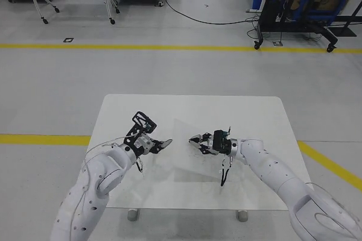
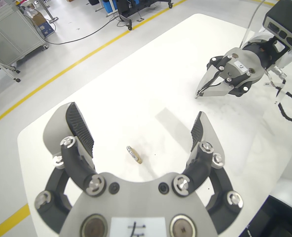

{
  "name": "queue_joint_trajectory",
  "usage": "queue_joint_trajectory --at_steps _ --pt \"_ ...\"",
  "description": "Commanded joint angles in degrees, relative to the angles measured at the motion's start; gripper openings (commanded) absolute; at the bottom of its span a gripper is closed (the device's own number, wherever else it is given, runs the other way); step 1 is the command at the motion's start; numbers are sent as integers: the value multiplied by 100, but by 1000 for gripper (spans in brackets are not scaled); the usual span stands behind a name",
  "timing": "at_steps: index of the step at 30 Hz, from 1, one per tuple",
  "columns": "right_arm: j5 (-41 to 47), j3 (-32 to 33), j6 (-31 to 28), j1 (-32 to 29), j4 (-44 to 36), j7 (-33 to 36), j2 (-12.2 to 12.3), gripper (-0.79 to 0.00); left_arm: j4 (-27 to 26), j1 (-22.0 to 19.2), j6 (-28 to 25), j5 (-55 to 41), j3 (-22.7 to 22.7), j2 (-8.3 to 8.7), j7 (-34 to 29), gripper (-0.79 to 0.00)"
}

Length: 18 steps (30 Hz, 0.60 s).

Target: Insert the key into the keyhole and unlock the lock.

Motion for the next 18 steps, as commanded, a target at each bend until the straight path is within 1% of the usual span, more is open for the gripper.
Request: queue_joint_trajectory --at_steps 1,4,7,11,18 --pt "0 0 0 0 0 0 0 -785 167 -191 248 222 295 -49 -63 0" --pt "0 0 0 0 0 0 0 -785 493 -534 743 647 695 -140 -130 0" --pt "0 0 0 0 0 0 0 -785 810 -825 1105 963 1089 -239 -152 0" --pt "0 0 0 0 0 0 0 -785 1173 -1100 1423 1353 1478 -347 -192 0" --pt "0 0 0 0 0 0 0 -785 1784 -1453 1727 1576 1897 -520 -255 0"
